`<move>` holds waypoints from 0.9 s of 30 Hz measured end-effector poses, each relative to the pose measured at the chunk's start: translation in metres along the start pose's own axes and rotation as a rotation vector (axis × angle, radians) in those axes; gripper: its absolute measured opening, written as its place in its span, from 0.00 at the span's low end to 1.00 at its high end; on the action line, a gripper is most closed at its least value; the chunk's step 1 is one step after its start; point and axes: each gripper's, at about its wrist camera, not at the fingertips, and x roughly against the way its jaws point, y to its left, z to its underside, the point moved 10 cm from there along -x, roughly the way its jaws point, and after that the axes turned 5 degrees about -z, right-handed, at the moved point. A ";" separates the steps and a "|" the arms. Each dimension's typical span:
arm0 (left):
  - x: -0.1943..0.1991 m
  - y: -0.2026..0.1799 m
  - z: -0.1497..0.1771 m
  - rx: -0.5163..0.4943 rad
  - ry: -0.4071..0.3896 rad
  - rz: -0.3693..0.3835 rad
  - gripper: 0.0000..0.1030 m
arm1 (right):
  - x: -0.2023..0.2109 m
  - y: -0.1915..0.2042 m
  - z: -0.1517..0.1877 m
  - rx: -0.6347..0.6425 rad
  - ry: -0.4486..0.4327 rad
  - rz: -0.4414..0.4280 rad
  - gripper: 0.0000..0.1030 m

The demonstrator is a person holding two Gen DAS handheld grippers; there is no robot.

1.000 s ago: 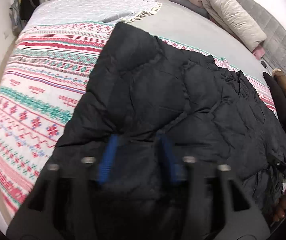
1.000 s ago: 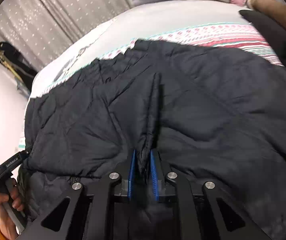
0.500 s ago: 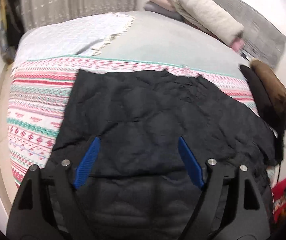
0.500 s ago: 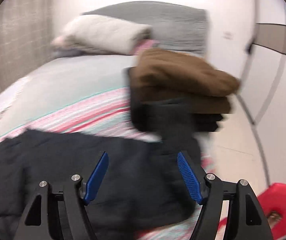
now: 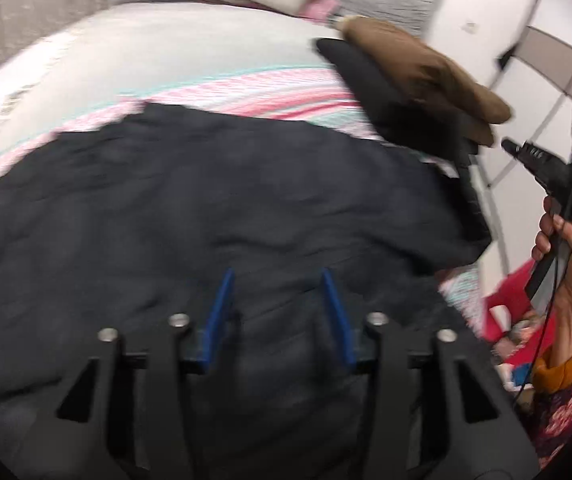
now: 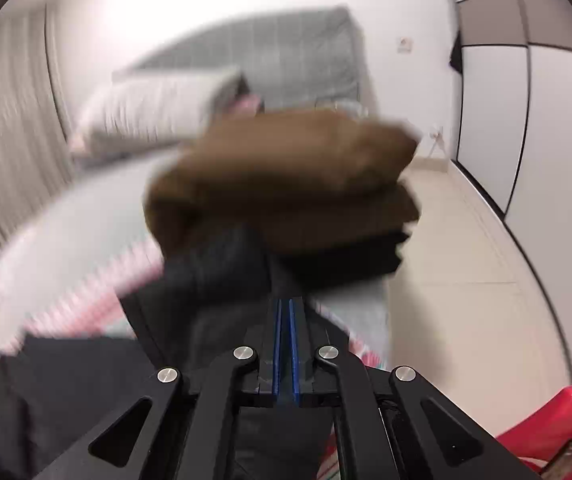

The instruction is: Fold large clothes

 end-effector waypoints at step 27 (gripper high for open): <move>-0.068 -0.087 -0.039 -0.027 -0.066 0.109 0.13 | -0.025 0.018 0.025 0.110 0.085 0.069 0.05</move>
